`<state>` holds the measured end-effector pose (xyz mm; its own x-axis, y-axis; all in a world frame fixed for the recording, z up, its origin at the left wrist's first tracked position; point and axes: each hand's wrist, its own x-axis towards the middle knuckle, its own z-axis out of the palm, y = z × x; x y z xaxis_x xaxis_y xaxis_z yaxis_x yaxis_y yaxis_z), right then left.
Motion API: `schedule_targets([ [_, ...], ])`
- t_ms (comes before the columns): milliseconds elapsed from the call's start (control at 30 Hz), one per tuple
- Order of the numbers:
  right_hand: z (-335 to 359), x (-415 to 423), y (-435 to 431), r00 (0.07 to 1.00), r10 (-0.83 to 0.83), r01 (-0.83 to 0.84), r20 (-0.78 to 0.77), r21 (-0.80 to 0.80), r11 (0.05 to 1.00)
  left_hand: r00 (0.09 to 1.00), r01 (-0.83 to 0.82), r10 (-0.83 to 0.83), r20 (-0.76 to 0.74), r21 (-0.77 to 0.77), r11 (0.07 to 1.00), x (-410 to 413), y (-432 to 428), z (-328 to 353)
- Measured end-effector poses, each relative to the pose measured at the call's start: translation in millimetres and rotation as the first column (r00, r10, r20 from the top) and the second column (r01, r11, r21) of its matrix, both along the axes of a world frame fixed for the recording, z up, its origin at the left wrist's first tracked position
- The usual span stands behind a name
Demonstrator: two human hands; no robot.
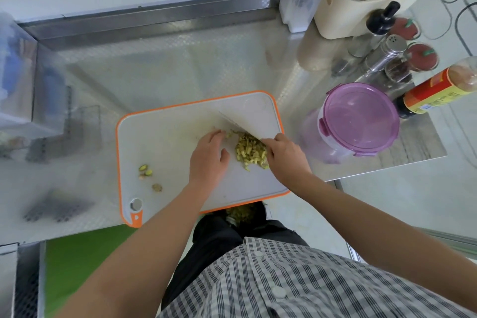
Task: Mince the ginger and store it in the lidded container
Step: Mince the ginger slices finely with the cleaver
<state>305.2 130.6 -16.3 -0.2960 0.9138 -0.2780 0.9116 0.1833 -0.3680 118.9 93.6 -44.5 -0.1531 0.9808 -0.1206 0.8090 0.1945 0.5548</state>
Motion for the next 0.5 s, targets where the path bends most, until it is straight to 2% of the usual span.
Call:
schedule_targets([
  [200, 8.8, 21.7, -6.0, 0.983, -0.181, 0.180, 0.015, 0.048, 0.982, 0.999, -0.034, 0.034, -0.009, 0.019, 0.999, 7.5, -15.5, -0.2],
  [333, 8.6, 12.3, -30.5, 0.981, -0.187, 0.189, 0.046, -0.034, 0.981, 0.999, -0.052, 0.051, 0.005, 0.032, 0.998, 9.5, -26.1, -2.0],
  [500, 6.0, -21.0, -48.6, 0.989, -0.144, 0.145, 0.030, -0.062, 0.987, 0.997, -0.073, 0.072, 0.017, 0.033, 0.997, 7.8, -35.0, -2.3],
])
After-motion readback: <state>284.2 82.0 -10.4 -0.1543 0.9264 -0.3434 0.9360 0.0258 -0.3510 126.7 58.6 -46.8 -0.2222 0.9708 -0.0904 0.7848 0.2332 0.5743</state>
